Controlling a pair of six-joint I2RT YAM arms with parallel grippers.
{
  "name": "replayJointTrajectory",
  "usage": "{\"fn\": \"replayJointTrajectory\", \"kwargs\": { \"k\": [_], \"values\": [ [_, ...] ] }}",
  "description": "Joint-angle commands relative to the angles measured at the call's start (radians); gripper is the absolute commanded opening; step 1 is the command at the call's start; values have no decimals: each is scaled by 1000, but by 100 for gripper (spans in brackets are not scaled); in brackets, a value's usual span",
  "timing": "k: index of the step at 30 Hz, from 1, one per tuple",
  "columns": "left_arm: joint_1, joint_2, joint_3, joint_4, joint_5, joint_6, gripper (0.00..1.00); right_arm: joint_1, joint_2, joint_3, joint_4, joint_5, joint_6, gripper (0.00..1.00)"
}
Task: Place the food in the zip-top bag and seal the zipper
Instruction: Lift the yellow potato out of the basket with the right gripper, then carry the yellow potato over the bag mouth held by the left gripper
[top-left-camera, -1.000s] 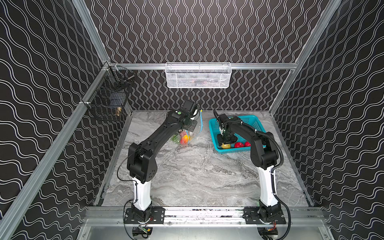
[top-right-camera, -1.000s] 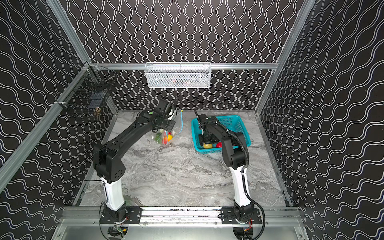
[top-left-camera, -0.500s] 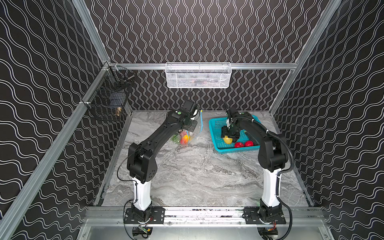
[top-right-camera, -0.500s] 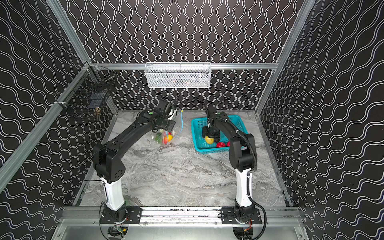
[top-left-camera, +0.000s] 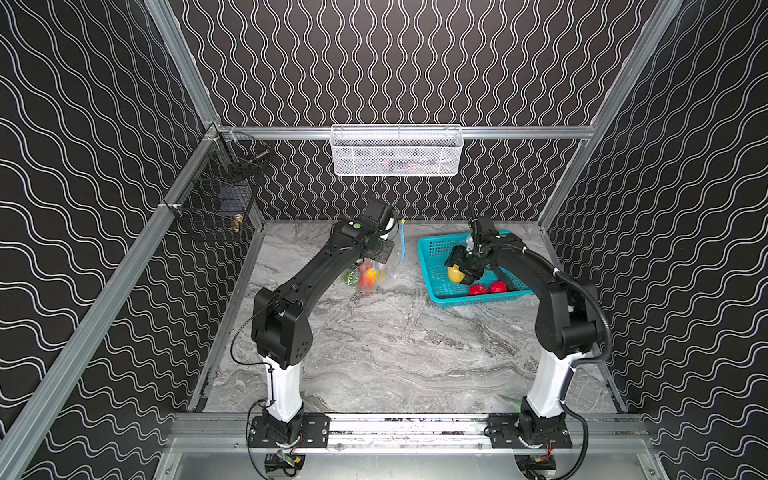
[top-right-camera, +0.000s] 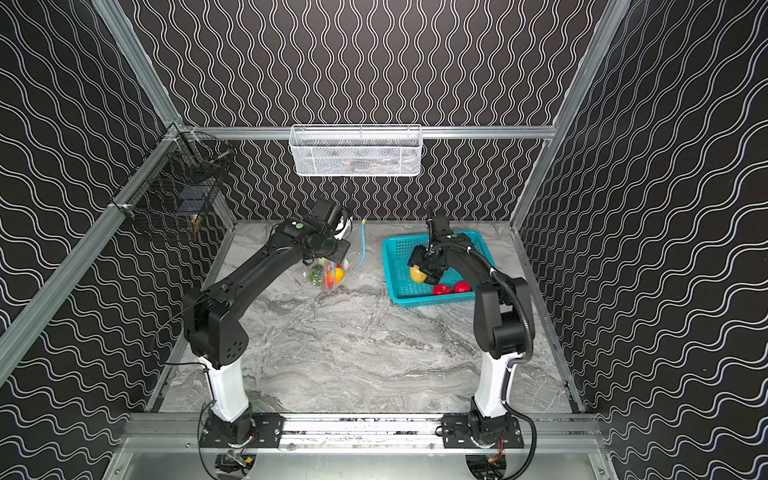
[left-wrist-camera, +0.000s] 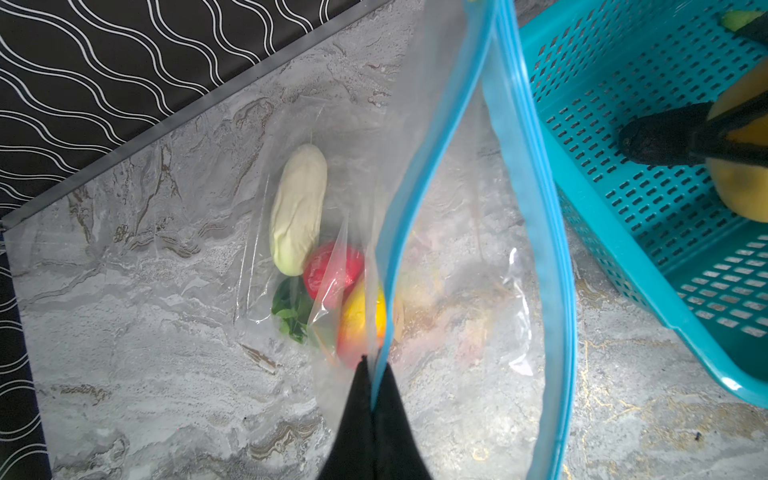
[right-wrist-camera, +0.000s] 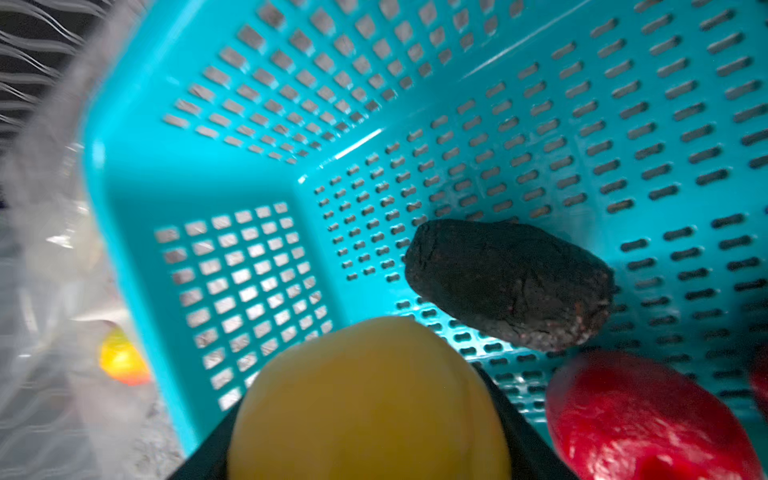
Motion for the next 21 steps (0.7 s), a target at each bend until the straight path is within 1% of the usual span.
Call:
{"fn": "replayJointTrajectory", "kwargs": {
  "k": [1, 11, 19, 21],
  "values": [
    [1, -7, -4, 8, 18, -12, 0, 2, -74, -54, 177, -47, 105, 39],
    [0, -12, -2, 5, 39, -11, 0, 18, -212, -213, 450, -98, 240, 37],
    [-1, -5, -2, 1, 58, -12, 0, 88, -250, -228, 539, -80, 287, 38],
    [0, -7, -4, -1, 60, -11, 0, 110, -260, -215, 519, -57, 296, 38]
  ]
}}
